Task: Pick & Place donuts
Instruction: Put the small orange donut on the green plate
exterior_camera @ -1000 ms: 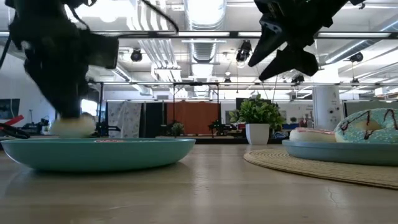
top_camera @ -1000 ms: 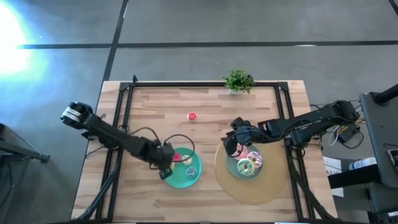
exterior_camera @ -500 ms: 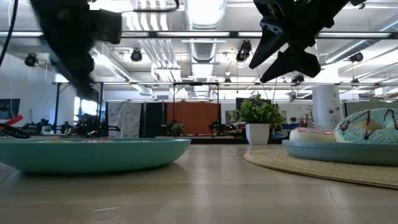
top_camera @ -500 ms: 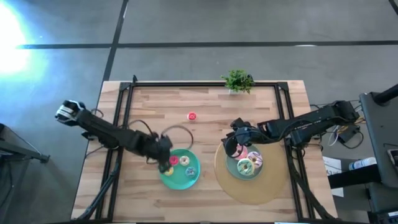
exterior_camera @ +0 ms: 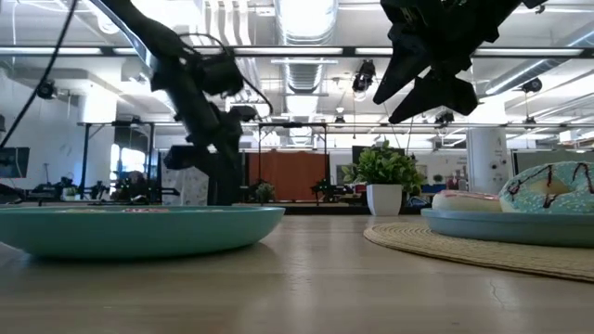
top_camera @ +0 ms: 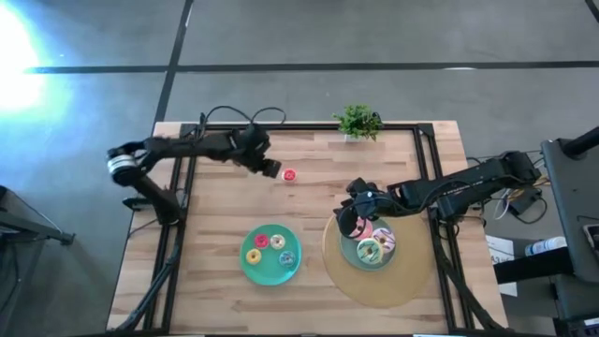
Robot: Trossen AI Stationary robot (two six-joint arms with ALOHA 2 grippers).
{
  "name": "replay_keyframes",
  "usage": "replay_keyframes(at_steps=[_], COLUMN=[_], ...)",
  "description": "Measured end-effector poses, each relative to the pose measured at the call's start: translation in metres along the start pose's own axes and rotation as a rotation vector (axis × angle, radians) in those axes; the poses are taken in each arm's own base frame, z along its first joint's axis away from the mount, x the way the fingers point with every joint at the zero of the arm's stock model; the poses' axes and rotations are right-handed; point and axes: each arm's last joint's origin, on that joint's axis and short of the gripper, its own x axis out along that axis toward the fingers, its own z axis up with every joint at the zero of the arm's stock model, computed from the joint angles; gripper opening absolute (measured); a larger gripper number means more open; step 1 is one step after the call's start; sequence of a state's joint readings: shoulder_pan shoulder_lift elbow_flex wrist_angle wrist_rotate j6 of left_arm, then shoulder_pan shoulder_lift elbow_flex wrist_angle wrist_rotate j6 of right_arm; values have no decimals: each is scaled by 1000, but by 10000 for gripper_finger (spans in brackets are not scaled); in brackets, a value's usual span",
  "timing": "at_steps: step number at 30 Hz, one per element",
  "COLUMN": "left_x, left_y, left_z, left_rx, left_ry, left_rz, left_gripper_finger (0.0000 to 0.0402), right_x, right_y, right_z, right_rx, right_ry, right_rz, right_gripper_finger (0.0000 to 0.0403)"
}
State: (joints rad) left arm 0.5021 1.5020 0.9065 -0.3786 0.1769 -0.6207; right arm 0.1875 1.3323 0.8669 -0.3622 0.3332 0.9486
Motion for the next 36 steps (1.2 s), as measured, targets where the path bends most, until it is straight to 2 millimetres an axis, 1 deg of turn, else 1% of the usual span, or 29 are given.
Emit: replay_keyframes(at_steps=[2, 6, 11, 17, 21, 24, 27, 31, 33, 35, 36], left_x=[9, 28, 49, 68, 79, 83, 84, 74, 62, 41, 30], left_y=[4, -2, -5, -8, -7, -6, -6, -11, -17, -30, -39], left_z=[8, 24, 40, 49, 50, 49, 47, 44, 43, 36, 29], left_rx=[3, 39, 42, 80, 80, 88, 111, 169, 238, 337, 384], left_ry=[34, 58, 95, 163, 202, 219, 222, 231, 237, 260, 274], left_rz=[-13, -14, 59, 94, 69, 66, 73, 70, 16, -33, -39], left_gripper_finger=[138, 138, 138, 138, 137, 129, 96, 21, 9, 5, 3], right_x=[0, 0, 0, 0, 0, 0, 0, 0, 0, 0, 0], right_y=[0, -1, -1, -1, -1, -1, -2, -2, -2, -2, -2], right_z=[0, 0, -1, -1, -1, -1, -1, -1, -1, -1, -1], right_rx=[-4, -14, -22, -24, -23, -25, -27, -28, -29, -29, -29], right_ry=[-2, -5, -4, -4, -4, -5, -4, -3, -2, -1, -1], right_rz=[-2, -6, -7, -8, -9, -10, -12, -14, -15, -16, -15], right_gripper_finger=[192, 192, 192, 192, 192, 192, 192, 192, 192, 192, 192])
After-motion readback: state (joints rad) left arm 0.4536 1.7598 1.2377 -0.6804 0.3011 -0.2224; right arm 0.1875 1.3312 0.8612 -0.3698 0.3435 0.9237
